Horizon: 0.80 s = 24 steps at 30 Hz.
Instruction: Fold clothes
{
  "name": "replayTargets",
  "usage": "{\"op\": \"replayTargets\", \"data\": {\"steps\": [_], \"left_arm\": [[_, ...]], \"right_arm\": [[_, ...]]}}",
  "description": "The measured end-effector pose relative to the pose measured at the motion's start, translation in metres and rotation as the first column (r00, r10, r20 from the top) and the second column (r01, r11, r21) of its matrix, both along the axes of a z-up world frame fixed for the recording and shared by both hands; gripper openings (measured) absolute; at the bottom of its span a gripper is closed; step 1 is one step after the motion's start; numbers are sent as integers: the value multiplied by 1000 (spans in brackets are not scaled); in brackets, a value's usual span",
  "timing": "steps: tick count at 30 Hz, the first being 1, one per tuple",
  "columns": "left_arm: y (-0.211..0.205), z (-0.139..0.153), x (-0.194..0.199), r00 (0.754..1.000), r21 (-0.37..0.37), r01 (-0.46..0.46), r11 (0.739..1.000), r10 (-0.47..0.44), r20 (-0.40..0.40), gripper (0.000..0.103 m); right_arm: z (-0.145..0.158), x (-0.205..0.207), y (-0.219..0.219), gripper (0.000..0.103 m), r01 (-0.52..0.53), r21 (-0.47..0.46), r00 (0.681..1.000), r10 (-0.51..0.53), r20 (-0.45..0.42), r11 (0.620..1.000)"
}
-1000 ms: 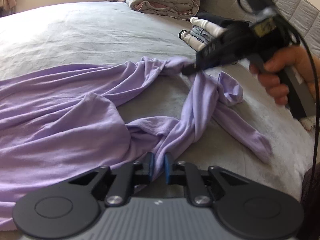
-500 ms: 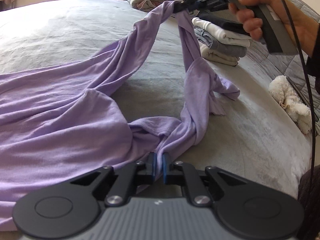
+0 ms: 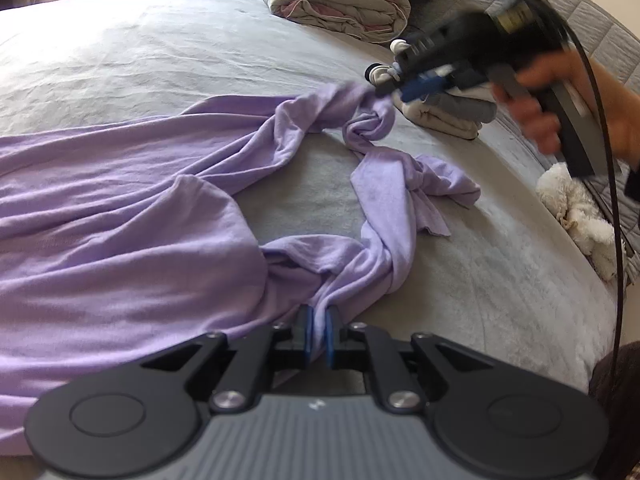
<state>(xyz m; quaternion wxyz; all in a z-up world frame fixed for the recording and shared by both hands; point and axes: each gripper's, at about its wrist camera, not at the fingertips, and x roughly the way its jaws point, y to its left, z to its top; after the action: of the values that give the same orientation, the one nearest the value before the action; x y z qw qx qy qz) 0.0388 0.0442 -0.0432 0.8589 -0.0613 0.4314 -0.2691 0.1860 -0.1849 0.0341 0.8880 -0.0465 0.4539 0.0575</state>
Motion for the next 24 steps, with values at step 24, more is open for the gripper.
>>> {"op": "replayTargets", "data": {"steps": [24], "left_arm": [[21, 19, -12, 995, -25, -62, 998, 64, 72, 3]], "right_arm": [[-12, -85, -71, 5, 134, -53, 981, -125, 145, 989]]}}
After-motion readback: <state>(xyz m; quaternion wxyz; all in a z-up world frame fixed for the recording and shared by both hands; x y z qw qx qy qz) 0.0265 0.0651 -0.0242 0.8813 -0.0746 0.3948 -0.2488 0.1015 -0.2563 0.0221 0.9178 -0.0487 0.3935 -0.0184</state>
